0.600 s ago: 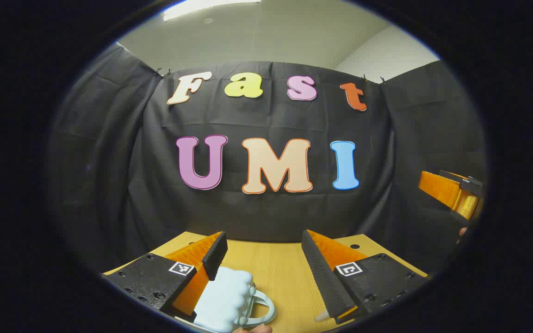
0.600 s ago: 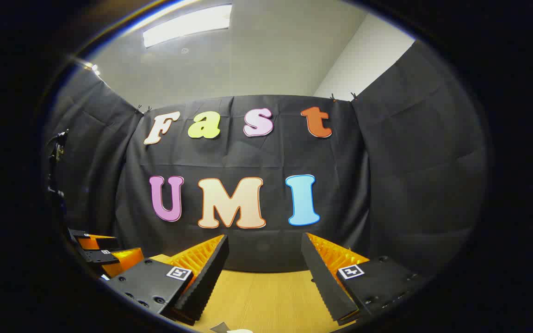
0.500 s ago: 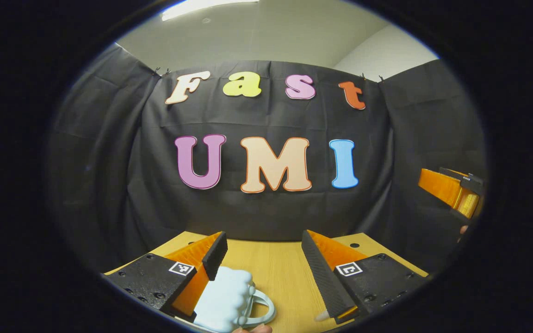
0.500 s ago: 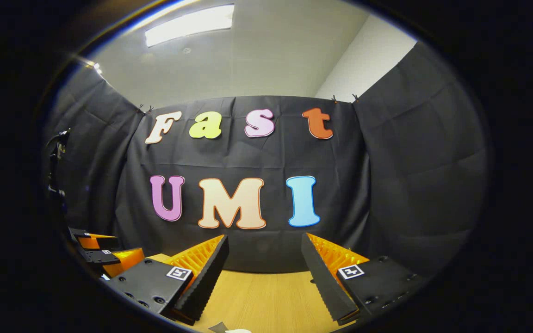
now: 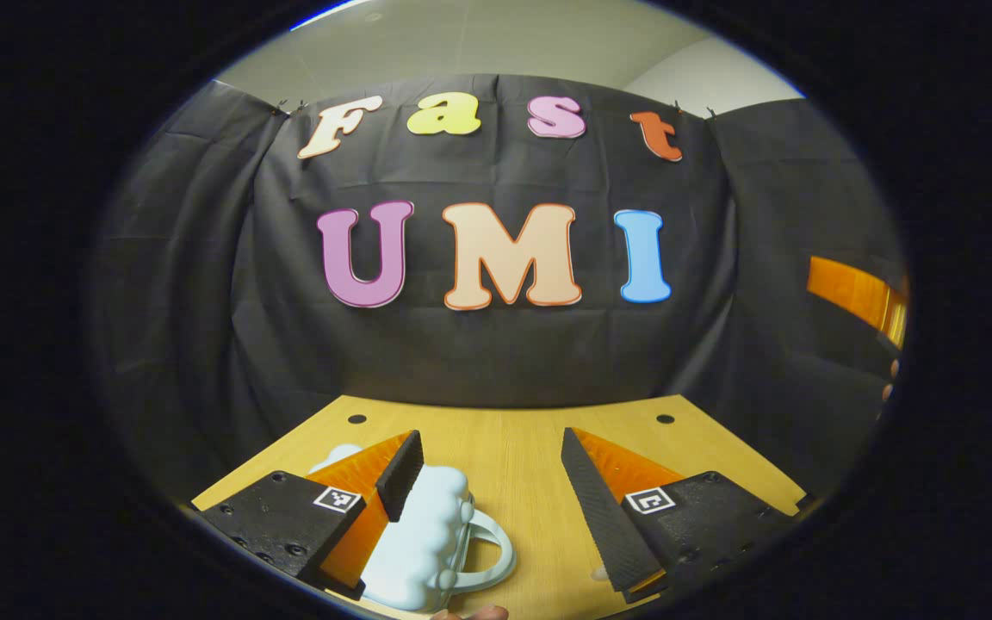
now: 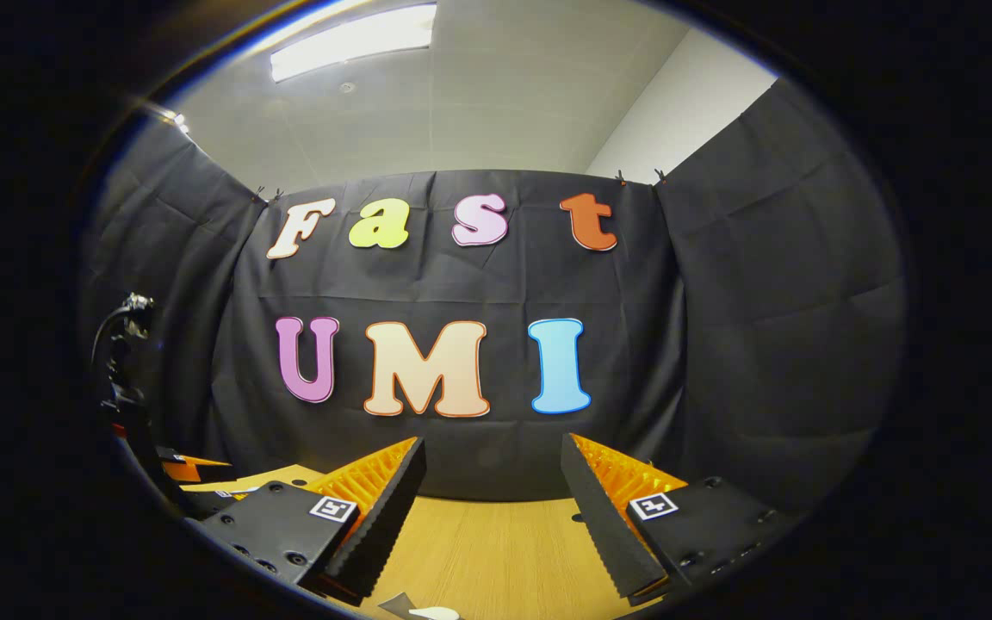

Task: First open the suitcase, pack the skin care products into it, and then close the suitcase.

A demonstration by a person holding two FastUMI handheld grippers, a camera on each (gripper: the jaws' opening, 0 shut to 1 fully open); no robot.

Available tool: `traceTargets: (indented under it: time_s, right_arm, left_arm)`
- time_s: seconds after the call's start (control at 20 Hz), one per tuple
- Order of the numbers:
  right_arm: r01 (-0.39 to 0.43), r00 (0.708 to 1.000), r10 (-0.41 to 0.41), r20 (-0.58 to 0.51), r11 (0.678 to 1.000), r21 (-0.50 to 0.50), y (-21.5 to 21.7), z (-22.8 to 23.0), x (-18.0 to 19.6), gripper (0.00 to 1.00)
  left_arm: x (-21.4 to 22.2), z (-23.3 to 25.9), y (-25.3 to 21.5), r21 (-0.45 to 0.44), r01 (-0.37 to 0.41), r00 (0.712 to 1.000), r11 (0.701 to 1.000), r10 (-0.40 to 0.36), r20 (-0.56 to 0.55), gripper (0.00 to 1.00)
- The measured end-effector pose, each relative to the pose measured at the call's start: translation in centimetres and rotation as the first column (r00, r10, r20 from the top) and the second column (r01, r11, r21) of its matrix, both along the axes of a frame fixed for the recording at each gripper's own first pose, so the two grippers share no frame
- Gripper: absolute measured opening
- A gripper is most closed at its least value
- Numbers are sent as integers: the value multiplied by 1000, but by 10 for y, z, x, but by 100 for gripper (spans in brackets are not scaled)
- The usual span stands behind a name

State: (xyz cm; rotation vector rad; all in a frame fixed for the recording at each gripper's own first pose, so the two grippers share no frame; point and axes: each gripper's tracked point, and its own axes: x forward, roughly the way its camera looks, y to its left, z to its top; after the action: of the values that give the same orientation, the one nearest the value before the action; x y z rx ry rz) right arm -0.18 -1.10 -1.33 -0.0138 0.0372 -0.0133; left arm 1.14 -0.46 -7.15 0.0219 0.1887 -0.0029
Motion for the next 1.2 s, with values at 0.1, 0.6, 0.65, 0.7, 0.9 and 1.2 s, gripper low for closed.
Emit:
traceTargets:
  time_s: [0.1, 0.6, 0.65, 0.7, 0.9, 1.2]
  right_arm:
    - [5, 1000, -5, -14, 1000, -3, -2, -5, 1, 100]
    - [35, 996, -38, -80, 999, -39, -18, -27, -4, 99]
    - [39, 995, -43, -87, 998, -44, -20, -29, -3, 100]
    - [44, 995, -48, -92, 998, -48, -22, -31, -4, 100]
    - [57, 991, -64, -114, 996, -65, -29, -38, -5, 99]
    - [62, 988, -74, -136, 994, -86, -37, -47, -6, 99]
  left_arm:
    - [0, -19, 0, 3, 3, 999, 1000, -3, -52, 95]
    - [5, -107, -13, -3, 42, 956, 999, -41, -291, 96]
    - [6, -114, -15, -9, 46, 950, 999, -46, -309, 96]
    - [6, -122, -19, -15, 49, 943, 999, -51, -329, 96]
    - [4, -153, -27, -25, 62, 909, 998, -66, -412, 96]
    - [5, -194, -31, -41, 34, 860, 999, -50, -507, 96]
